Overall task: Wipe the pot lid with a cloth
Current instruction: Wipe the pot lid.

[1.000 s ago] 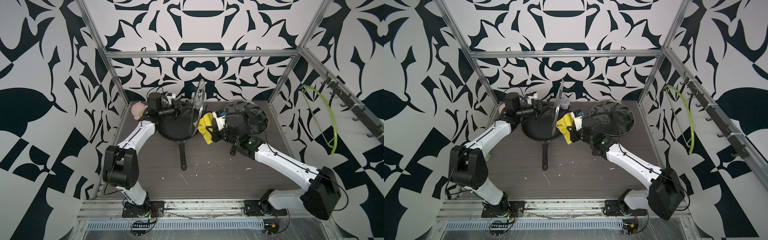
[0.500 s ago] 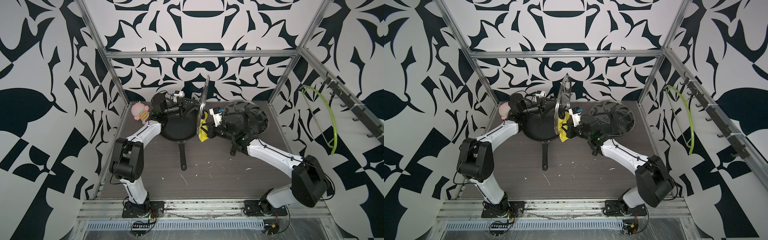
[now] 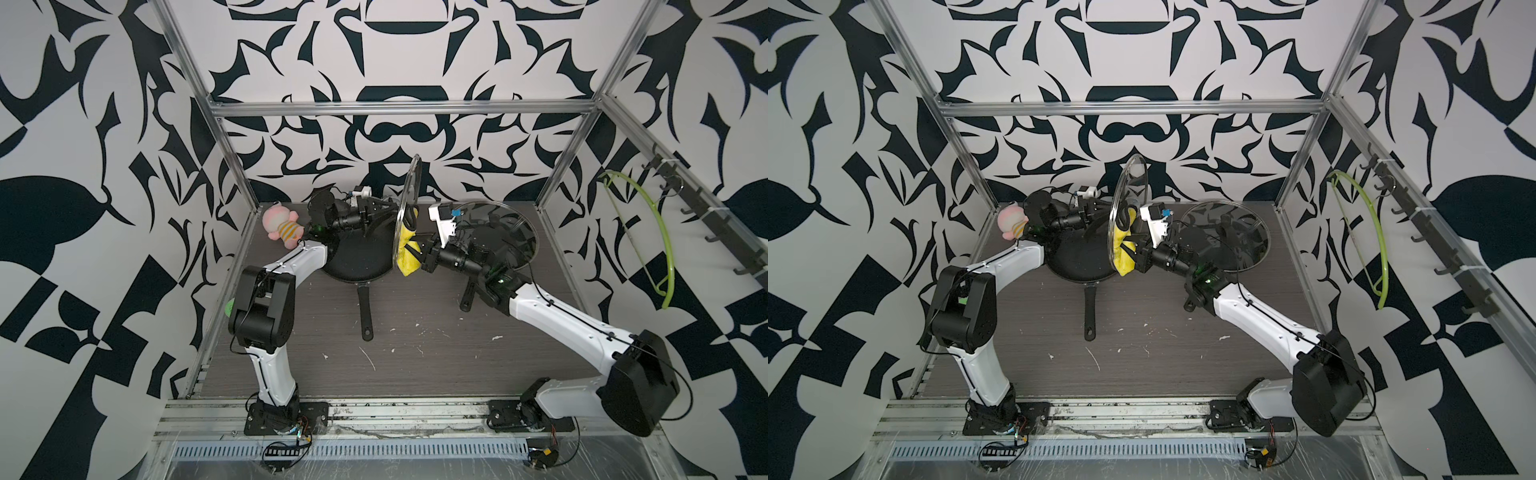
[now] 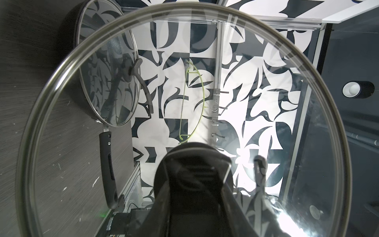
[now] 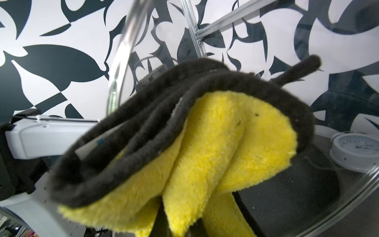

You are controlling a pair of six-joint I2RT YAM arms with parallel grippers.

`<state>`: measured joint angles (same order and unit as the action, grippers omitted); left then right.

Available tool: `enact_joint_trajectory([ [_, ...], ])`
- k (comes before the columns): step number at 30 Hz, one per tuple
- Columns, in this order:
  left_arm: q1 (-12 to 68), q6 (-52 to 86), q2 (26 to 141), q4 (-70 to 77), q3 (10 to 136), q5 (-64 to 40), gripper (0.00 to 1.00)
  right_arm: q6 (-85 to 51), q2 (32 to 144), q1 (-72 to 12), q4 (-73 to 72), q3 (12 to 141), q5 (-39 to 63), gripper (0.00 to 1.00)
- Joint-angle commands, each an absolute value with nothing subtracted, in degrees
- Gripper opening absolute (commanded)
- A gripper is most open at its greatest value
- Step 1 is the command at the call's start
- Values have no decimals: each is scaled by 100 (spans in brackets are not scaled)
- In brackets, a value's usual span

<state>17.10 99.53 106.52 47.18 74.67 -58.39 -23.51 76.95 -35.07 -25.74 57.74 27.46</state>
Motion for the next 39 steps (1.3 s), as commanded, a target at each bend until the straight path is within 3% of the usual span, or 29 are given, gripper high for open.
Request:
enact_joint_trajectory([
  [1, 1748, 10375, 10591, 6263, 7560, -5869, 0, -2065, 7682, -3528, -2985, 6529, 2324, 0],
  [20, 1753, 10555, 10055, 6724, 6893, -5902, 0, -2254, 9462, -2634, -2435, 8349, 1563, 0],
  [31, 1749, 10564, 9724, 6707, 6846, -5880, 0, -2532, 9957, -2356, -2410, 8052, 2019, 0],
  [39, 1749, 10764, 9782, 6935, 7068, -5658, 0, -2752, 9741, -2428, -2828, 7120, 2811, 0],
])
